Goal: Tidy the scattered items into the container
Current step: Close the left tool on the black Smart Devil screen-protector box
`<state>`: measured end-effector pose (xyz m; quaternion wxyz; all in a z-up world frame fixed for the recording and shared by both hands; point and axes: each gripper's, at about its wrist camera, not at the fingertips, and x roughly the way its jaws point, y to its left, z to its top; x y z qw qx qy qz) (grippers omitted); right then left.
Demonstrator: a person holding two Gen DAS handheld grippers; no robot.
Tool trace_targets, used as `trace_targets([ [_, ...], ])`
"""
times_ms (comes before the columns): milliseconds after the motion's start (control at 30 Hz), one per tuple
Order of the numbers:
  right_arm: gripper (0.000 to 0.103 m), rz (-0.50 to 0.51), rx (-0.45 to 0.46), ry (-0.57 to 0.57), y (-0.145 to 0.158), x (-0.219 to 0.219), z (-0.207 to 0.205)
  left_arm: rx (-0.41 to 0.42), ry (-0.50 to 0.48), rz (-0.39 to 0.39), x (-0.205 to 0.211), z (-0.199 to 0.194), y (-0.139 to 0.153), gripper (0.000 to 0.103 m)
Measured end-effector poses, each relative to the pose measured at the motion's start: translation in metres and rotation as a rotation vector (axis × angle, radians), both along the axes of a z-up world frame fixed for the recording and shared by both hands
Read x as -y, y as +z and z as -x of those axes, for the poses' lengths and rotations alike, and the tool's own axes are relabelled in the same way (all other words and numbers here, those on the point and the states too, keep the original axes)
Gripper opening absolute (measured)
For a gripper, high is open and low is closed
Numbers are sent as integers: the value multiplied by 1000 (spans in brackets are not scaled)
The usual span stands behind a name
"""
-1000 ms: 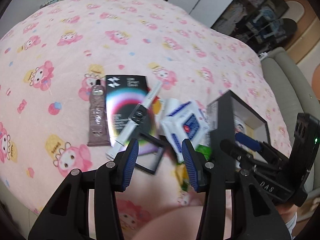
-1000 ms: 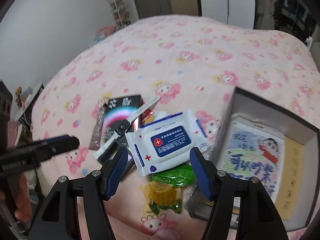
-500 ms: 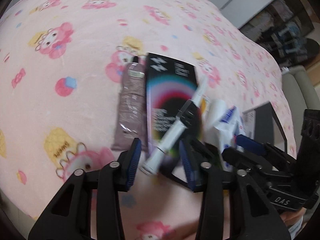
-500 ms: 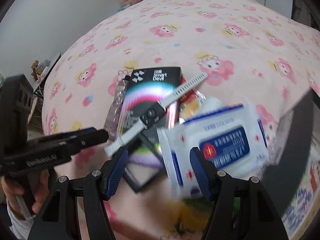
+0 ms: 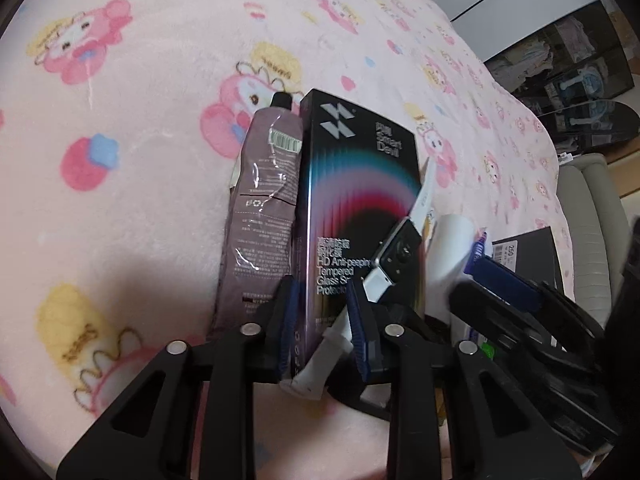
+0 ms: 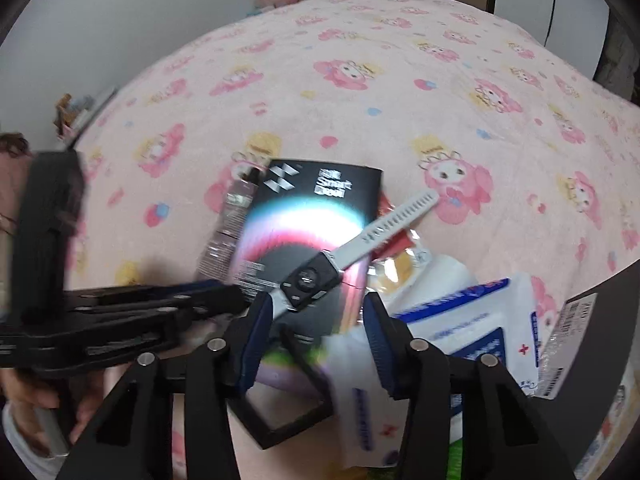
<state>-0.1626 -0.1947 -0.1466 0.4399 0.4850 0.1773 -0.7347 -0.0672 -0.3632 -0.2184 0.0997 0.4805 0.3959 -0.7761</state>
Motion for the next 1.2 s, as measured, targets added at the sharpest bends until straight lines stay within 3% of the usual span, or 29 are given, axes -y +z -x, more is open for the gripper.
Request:
trace_targets([
  [133, 43, -5, -19, 14, 0, 4, -5, -5, 12, -15, 1, 3, -7, 25],
  [267, 41, -53, -15, -30, -11, 1, 1, -21, 18, -81, 7, 9, -16, 35],
  [433, 41, -52, -33, -57, -7, -3, -2, -18, -23, -65, 2, 17, -8, 34],
  [633, 41, -30, -23, -87, -7, -15, 1, -124, -77, -94, -2, 3, 12, 34],
  [767, 41, -51, -29, -91, -12, -11, 3, -42, -37, -122, 5, 7, -13, 37],
  [833, 41, -64, -32, -83, -14, -7, 2, -58, -16, -172, 8, 10, -22, 41],
  [933, 41, -51, -25, -79, -14, -12, 1, -60, -24, -157, 7, 17, -17, 43],
  [1200, 41, -42, -27, -82, -6, -20, -3, -165, -24, -105, 6, -10, 23, 23],
])
